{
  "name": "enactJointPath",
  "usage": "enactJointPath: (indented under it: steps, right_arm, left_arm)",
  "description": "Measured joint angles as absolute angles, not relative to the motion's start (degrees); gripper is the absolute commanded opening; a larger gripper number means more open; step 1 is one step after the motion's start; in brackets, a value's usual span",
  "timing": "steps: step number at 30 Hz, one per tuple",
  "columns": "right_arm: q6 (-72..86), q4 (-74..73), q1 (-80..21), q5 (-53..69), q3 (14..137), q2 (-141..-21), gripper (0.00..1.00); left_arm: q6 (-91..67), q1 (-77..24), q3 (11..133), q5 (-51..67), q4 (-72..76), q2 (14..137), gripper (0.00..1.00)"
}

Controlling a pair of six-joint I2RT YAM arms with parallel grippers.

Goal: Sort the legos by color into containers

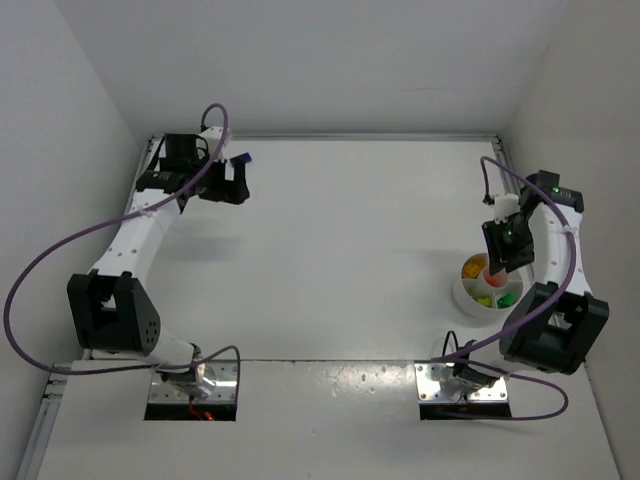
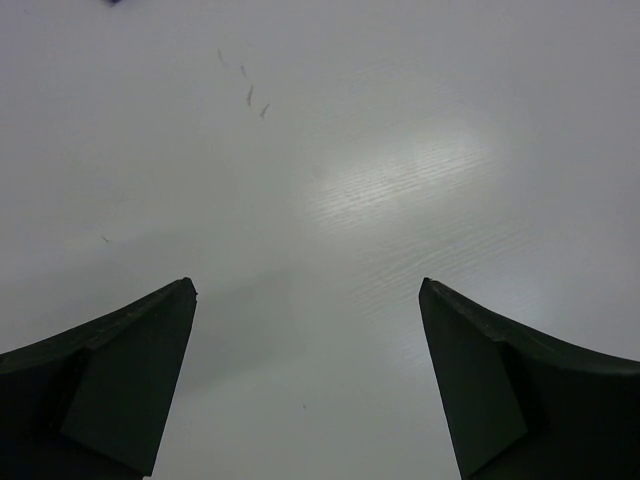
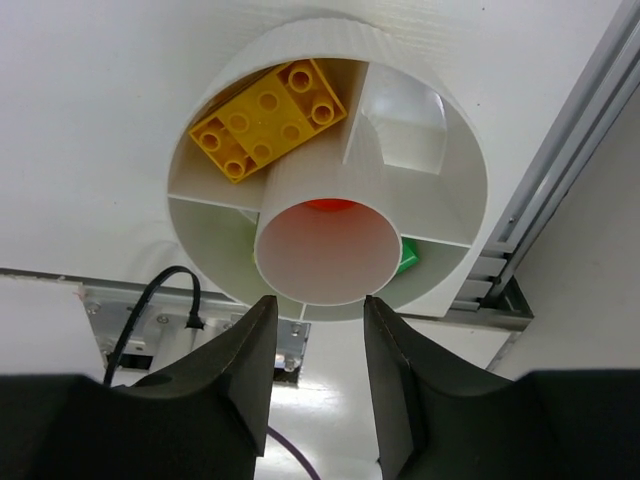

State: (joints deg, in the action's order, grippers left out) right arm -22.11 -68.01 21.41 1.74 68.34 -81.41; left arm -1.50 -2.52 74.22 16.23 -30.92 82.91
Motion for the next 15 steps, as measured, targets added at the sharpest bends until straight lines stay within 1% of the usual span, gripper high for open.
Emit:
enactJointPath:
  steps: [3, 4, 5, 8, 15]
  right_arm:
    - [-21.12, -68.18, 21.43, 3.14, 69.67, -81.38, 0.41]
    - [-20.62, -68.2, 21.39, 3.75, 70.3, -81.34, 0.41]
    - [-20.08, -68.14, 21.32, 4.64, 70.96, -81.21, 0.41]
    - [-18.44, -68.14, 21.32, 7.94, 71.99, -79.9, 0.41]
    - [-17.06, -68.16, 21.43, 11.44, 72.01, -74.59, 0.41]
  left_arm:
    - [0.36, -2.52, 77.95, 14.96, -31.29, 87.77, 1.0]
    - [1.15, -2.52, 80.82, 14.09, -31.59, 90.5, 0.97]
    - [1.74, -2.52, 83.72, 13.32, -31.22, 93.49, 0.97]
    - [4.36, -2.52, 95.61, 11.51, -30.0, 104.77, 0.94]
    - [10.55, -2.44, 122.76, 6.5, -29.89, 132.77, 0.94]
